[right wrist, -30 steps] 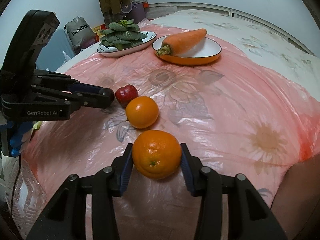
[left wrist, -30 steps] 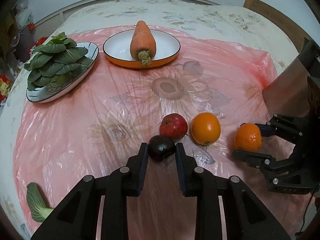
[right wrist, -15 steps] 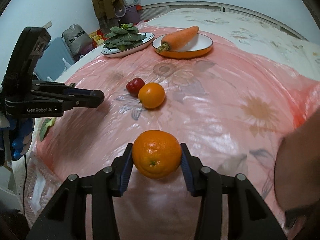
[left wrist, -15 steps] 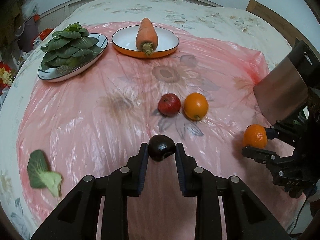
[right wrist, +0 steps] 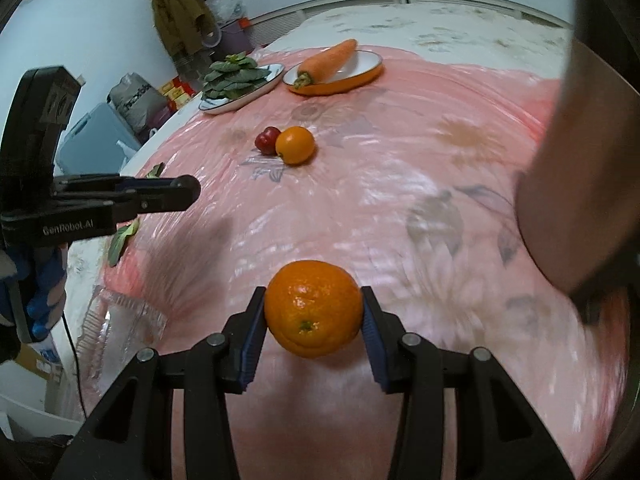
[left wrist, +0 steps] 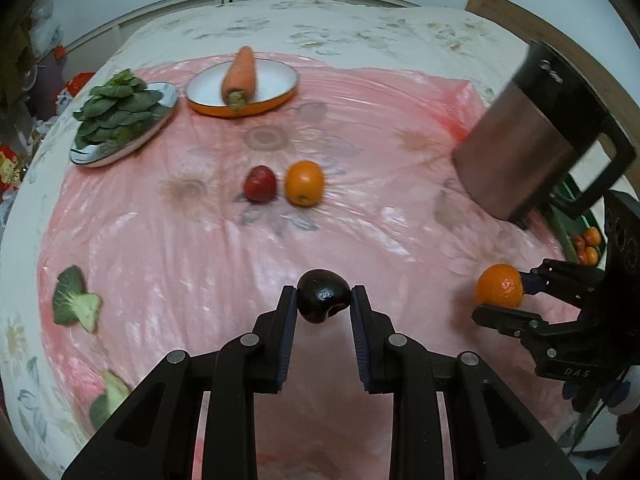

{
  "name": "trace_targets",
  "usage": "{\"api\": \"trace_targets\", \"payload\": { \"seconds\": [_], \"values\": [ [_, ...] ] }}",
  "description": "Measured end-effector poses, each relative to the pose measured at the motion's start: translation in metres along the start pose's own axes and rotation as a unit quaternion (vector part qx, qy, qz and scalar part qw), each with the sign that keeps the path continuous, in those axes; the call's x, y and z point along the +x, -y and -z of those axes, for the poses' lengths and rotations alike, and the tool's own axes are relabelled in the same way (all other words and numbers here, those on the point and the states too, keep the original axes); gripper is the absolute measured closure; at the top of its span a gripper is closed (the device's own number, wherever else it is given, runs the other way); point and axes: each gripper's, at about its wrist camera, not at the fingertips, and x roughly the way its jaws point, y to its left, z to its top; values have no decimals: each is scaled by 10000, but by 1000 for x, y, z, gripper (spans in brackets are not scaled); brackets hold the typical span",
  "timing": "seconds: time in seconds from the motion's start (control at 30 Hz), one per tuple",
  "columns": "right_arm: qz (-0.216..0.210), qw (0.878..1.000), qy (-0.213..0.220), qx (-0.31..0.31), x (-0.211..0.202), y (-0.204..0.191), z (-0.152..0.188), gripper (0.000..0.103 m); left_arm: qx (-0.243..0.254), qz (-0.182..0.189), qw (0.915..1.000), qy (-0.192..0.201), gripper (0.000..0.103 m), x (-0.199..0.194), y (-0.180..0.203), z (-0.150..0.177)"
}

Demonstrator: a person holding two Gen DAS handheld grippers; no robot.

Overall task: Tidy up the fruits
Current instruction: 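Carry the dark plum and orange over the green tray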

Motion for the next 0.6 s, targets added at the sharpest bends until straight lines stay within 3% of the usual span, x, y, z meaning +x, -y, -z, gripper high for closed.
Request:
{"api": "trace_targets", "payload": {
  "seconds": [0.27, 0.6],
  "values": [
    [153, 9989, 104, 436, -46, 21, 28, 48, 317, 186, 9993, 56, 80, -12, 57, -4],
    [627, 9916, 265, 1102, -109, 77, 62, 48, 957, 748, 9926, -64, 80, -19, 151, -9]
  ]
}}
